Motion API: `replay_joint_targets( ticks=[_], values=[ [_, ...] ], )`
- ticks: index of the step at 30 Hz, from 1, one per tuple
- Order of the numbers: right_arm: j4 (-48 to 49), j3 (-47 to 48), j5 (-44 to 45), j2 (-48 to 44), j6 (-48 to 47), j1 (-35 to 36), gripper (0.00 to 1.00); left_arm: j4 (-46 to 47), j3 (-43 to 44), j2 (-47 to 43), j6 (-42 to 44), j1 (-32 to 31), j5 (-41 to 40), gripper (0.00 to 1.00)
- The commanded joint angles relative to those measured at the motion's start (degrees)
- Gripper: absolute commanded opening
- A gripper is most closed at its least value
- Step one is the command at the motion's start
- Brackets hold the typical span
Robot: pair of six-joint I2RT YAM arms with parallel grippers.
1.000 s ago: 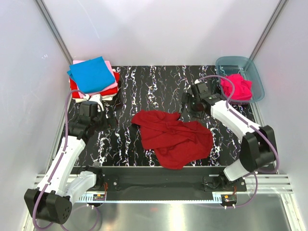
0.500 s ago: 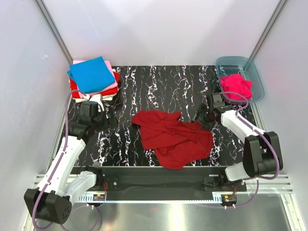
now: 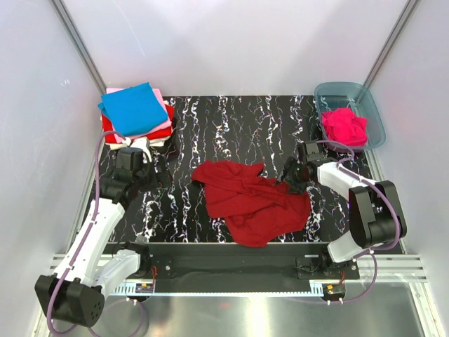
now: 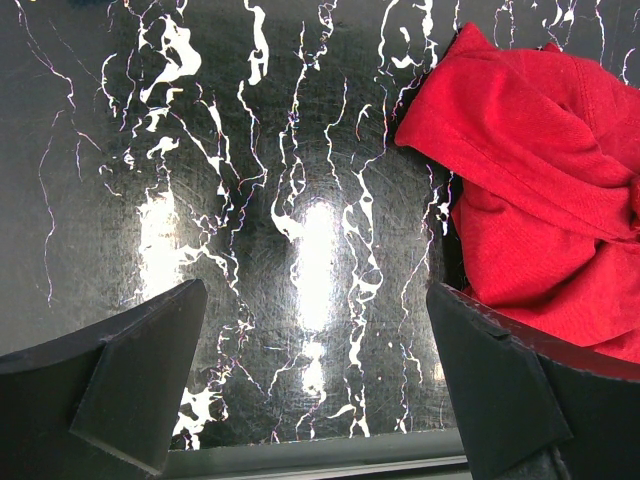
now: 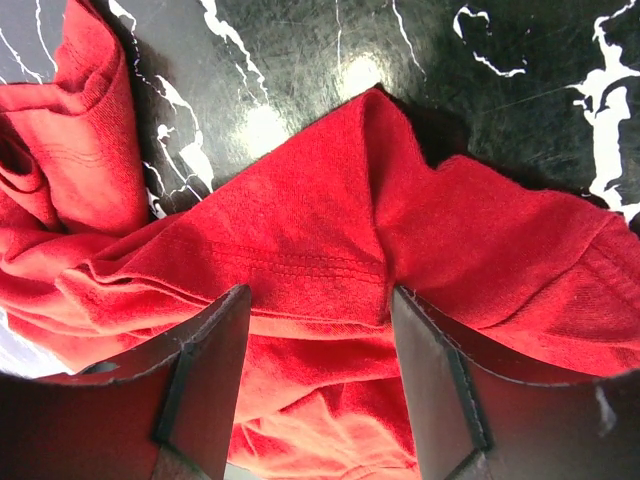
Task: Fold and stack the t-shirts
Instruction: Flatten the tshirt out
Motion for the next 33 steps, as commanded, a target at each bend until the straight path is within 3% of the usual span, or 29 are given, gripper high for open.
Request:
replay_joint_targets(
  ticks=[1, 7, 10, 14, 15, 19, 26, 33],
  values=[
    [2.4, -0.1, -0.7, 0.3, 0.0, -0.1, 0.65, 0.9, 1.6, 0.3, 0.4, -0.2, 0.0, 0.99],
    [3.1, -0.6, -1.0, 0.0, 0.1, -0.5, 0.61, 0.9, 1.6, 0.5, 0.4, -0.3, -0.1, 0.99],
    [3.7, -0.5, -1.8, 0.6, 0.2, -0.5, 0.53, 0.9, 1.6, 0.6, 0.4, -0.2, -0.1, 0.99],
    [4.3, -0.6, -2.4, 1.2, 0.2, -0.6, 0.33, 0.9, 1.6, 0.6, 0.5, -0.2, -0.1, 0.99],
    [4.3, -0.6, -2.4, 1.2, 0.1, -0.6, 0.21, 0.9, 1.6, 0.6, 0.5, -0.2, -0.1, 0.99],
    [3.2, -0.1, -2.0, 0.3, -0.3, -0.5, 0.01, 0.9, 1.6, 0.7, 0.5, -0.2, -0.1, 0.99],
    [-8.4, 12.0, 1.2, -6.9, -4.0, -0.5, 0.00, 0.8, 1.6, 1.0, 0.4, -0.2, -0.4, 0.99],
    [-29.4, 42.6, 3.9, -11.4, -9.7, -0.5, 0.00, -0.6, 2.7, 2.8, -0.2, -0.3, -1.5, 0.99]
  ],
)
